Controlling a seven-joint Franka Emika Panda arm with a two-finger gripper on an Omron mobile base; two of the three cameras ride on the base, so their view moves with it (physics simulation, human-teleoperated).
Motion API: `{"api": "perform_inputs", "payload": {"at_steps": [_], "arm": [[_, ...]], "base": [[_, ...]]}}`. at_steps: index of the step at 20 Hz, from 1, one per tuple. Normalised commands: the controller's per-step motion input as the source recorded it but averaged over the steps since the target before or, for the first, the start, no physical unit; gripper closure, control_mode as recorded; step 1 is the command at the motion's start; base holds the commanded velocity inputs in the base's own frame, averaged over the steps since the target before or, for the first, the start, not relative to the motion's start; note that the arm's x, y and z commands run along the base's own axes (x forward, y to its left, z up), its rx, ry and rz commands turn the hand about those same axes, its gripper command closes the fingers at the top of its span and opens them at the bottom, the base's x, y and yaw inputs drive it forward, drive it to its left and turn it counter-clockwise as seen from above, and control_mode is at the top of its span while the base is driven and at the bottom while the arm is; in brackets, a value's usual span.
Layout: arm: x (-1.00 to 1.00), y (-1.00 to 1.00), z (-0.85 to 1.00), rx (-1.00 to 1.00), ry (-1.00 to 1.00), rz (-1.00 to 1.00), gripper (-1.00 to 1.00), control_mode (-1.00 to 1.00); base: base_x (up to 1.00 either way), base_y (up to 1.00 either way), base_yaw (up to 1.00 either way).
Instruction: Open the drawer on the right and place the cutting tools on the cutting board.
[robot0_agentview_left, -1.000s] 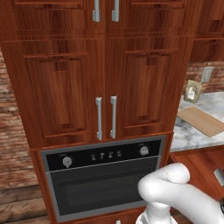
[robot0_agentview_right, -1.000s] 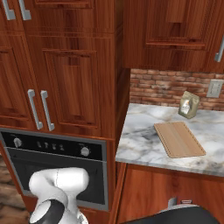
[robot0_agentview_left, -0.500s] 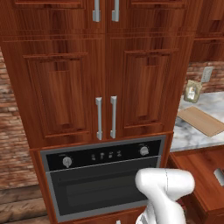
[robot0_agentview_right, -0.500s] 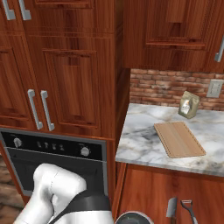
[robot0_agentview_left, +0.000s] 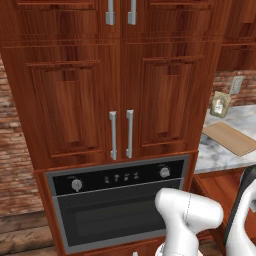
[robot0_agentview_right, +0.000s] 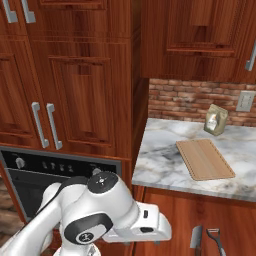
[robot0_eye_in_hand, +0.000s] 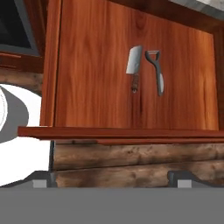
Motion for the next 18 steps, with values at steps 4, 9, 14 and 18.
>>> {"api": "perform_inputs", "payload": {"at_steps": [4,9,14,18], "arm": [[0.04,0.0,0.0,0.0,0.0,0.0,-1.0,-1.0],[0.26,0.0,-0.13,0.09,0.0,0.0,-1.0,-1.0],[0.43,0.02,-0.2,0.18,0.0,-0.05,-1.0,-1.0],[0.47,0.05,-0.18,0.14,0.0,-0.08,-1.0,-1.0]], "base": [[0.0,0.0,0.0],[0.0,0.0,0.0],[0.0,0.0,0.0],[0.0,0.0,0.0]]}}
